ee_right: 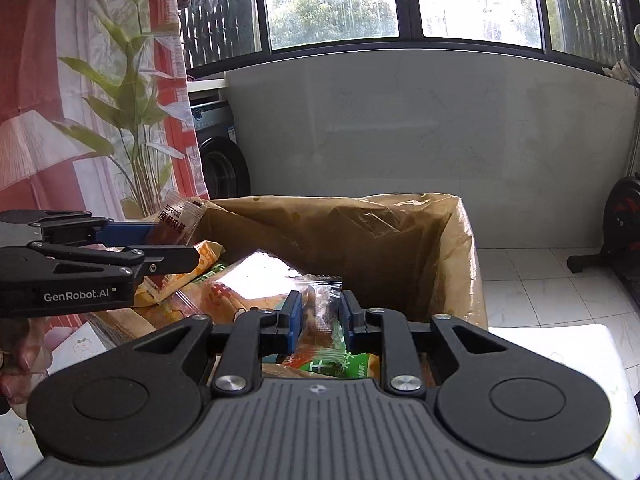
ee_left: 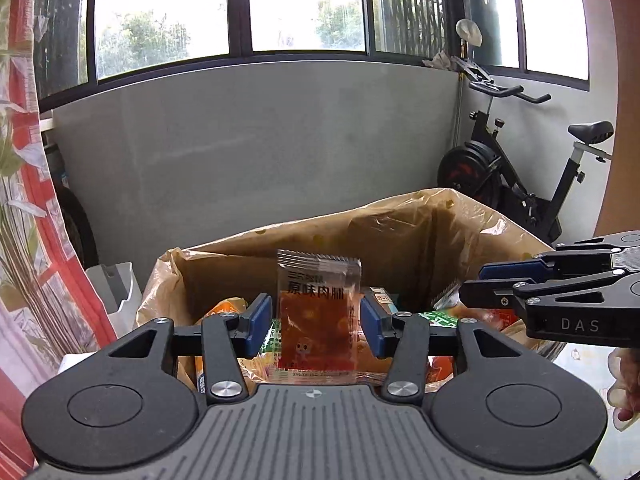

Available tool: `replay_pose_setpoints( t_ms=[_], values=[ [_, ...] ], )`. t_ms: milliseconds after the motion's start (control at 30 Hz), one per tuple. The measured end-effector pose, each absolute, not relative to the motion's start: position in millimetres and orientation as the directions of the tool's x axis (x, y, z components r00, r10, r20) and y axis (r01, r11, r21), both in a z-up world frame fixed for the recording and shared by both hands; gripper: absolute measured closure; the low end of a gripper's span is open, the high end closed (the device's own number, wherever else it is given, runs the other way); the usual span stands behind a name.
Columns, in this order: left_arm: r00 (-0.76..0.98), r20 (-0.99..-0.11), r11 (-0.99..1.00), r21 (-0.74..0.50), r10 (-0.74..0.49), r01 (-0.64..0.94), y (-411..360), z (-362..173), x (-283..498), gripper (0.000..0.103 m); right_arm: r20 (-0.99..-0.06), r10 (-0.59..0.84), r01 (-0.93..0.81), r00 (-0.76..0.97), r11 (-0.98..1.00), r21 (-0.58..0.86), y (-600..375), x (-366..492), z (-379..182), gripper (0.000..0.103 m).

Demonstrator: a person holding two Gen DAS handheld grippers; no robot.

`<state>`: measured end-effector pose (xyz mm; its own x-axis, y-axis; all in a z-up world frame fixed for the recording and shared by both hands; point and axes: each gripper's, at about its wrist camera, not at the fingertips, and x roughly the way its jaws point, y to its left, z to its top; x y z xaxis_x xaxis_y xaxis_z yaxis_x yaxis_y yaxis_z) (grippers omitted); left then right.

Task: Organize snacks
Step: 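Carry both small packets over the box and open both tools, then move both tools back down to the remaining snacks on the table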

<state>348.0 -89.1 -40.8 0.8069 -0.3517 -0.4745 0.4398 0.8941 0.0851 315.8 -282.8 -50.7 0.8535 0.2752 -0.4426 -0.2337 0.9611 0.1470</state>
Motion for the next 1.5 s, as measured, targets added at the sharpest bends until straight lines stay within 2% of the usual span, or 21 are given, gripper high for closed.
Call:
replay_pose_setpoints(
  t_ms=[33,67,100,433,633,700,833,1000,1133,1300,1500],
  values=[
    [0.81,-0.468,0.896,0.08,-0.354,0.437,-85,-43,348,0.039,-0.444,0.262,-0.222,0.857,0.965,0.141,-284,314,-51,0.064],
    [0.816,-0.457,0.897,0.079,-0.354,0.434,-83,-42,346,0.033,-0.435,0.265,-0.223,0.86,0.964,0.146,-285,311,-50,0.059],
    [0.82,-0.45,0.898,0.08,-0.355,0.432,-80,-42,343,0.033,-0.421,0.276,-0.231,0.864,0.96,0.156,-288,307,-49,0.053],
    [0.813,-0.438,0.903,0.003,-0.385,0.429,-29,-33,292,0.033,-0.319,0.295,-0.238,0.901,0.949,0.205,-302,236,-37,0.052],
    [0.809,-0.427,0.902,-0.036,-0.404,0.431,6,-50,251,0.032,-0.296,0.295,-0.235,0.908,0.946,0.222,-289,189,-60,0.052],
    [0.805,-0.445,0.908,-0.046,-0.393,0.417,13,-64,239,0.032,-0.338,0.308,-0.23,0.889,0.94,0.252,-281,181,-77,0.052],
    [0.785,-0.487,0.916,-0.089,-0.383,0.392,23,-95,227,0.032,-0.489,0.33,-0.211,0.807,0.935,0.284,-262,180,-117,0.052],
    [0.772,-0.533,0.928,-0.073,-0.346,0.365,27,-124,218,0.032,-0.653,0.395,-0.141,0.647,0.903,0.406,-245,186,-165,0.052],
    [0.752,-0.551,0.926,-0.115,-0.361,0.36,35,-141,212,0.032,-0.765,0.351,-0.064,0.54,0.924,0.378,-234,187,-194,0.051],
    [0.73,-0.574,0.925,-0.161,-0.37,0.343,42,-155,208,0.032,-0.79,0.318,-0.08,0.524,0.942,0.327,-223,185,-202,0.044],
    [0.731,-0.574,0.928,-0.196,-0.37,0.316,46,-160,201,0.032,-0.798,0.287,-0.13,0.53,0.957,0.258,-204,197,-203,0.025]
  ],
)
